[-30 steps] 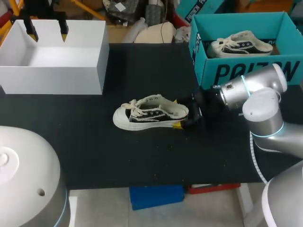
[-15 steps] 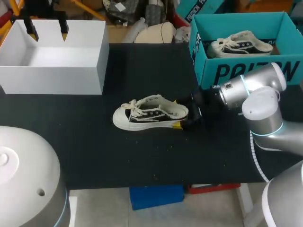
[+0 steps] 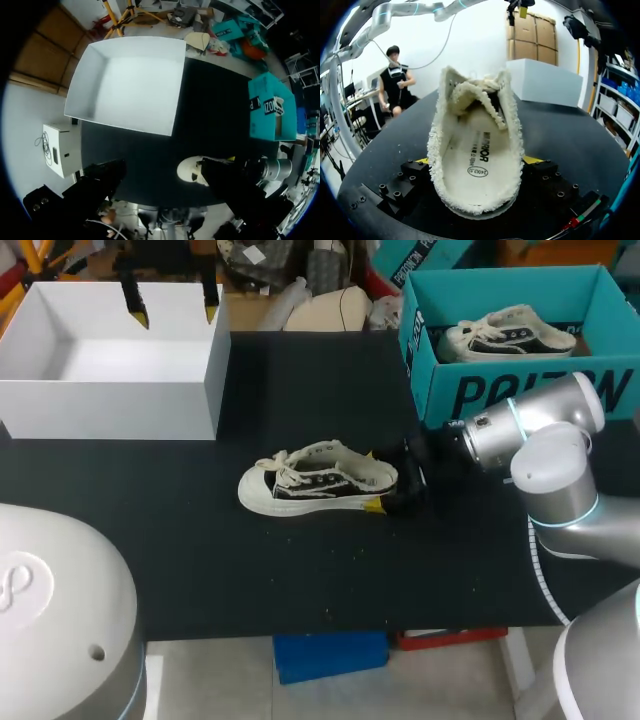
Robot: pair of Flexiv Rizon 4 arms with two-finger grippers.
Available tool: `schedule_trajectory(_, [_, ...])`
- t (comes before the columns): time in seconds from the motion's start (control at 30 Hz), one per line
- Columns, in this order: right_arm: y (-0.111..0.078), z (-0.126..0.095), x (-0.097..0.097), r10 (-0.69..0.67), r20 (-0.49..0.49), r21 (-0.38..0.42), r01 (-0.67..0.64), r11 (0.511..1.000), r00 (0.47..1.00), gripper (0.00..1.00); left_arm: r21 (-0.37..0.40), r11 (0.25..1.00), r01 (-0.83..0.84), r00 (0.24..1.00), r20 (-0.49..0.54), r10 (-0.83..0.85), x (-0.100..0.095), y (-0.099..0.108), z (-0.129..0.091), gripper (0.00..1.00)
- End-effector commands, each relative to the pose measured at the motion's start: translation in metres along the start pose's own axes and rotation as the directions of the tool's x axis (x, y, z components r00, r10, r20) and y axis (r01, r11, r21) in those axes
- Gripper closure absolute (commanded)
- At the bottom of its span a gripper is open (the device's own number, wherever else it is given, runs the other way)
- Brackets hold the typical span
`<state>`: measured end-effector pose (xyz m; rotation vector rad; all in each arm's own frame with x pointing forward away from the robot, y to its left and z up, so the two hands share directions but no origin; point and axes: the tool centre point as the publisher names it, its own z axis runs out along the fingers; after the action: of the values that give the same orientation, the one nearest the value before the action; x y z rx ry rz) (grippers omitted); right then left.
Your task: Take the shoe out of the shoebox, open the shoe tongue, remove and reinsert the insole, then place the shoe into the shoebox
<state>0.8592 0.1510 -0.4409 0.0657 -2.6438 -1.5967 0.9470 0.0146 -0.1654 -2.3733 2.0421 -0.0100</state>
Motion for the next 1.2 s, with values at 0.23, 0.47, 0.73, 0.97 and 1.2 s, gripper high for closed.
schedule_trajectory(0.23, [-0.002,0.004,0.002,0.001,0.000,0.001,-0.001,1.000,1.000,1.00,0.064,0.995,-0.076,0.997,0.008,0.076,0.069,0.084,0.024,0.00])
schedule_trajectory(0.47, [-0.002,0.004,0.002,0.001,0.000,0.001,-0.001,1.000,1.000,1.00,0.022,0.986,-0.163,0.987,0.020,0.162,0.077,0.100,0.030,0.00])
schedule_trajectory(0.73, [-0.002,0.004,0.002,0.001,0.000,0.001,-0.001,1.000,1.000,1.00,0.022,0.986,-0.163,0.987,0.020,0.162,0.077,0.100,0.030,0.00])
schedule_trajectory(0.97, [-0.002,0.004,0.002,0.001,0.000,0.001,-0.001,1.000,1.000,1.00,0.045,0.993,-0.111,0.994,0.018,0.110,0.083,0.106,0.031,0.00])
schedule_trajectory(1.2, [-0.002,0.004,0.002,0.001,0.000,0.001,-0.001,1.000,1.000,1.00,0.017,0.991,-0.136,0.991,0.015,0.136,0.110,0.132,0.042,0.00])
